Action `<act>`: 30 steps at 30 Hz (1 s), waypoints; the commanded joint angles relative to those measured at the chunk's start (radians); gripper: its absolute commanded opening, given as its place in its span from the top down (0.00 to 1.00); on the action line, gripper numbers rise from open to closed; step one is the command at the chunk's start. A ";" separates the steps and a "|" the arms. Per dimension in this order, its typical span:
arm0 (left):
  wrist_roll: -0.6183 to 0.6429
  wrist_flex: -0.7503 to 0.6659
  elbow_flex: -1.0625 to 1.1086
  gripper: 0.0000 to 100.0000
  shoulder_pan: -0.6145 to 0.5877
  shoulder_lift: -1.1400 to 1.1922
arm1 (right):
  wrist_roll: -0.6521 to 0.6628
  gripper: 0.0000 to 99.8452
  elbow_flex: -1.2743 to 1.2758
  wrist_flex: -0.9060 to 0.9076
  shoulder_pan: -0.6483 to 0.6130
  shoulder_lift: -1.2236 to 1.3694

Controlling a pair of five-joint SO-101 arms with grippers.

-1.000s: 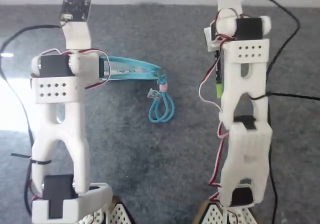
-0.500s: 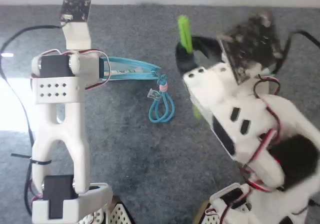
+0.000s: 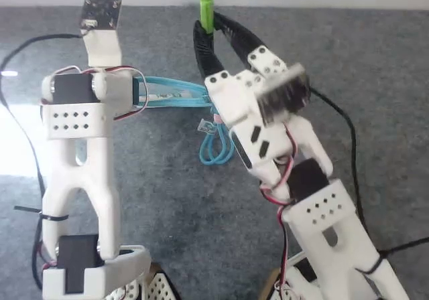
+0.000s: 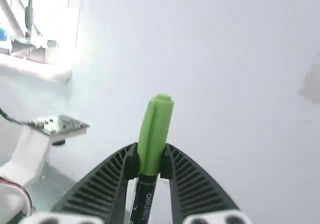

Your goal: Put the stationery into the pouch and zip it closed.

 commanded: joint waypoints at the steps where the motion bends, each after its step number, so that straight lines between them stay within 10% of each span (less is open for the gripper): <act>1: -0.006 -0.025 0.005 0.99 0.015 -0.009 | -0.006 0.99 0.000 -0.090 -0.050 -0.054; 30: -0.008 -0.005 -0.042 0.99 0.006 -0.011 | 0.130 0.99 0.101 -0.116 -0.099 0.197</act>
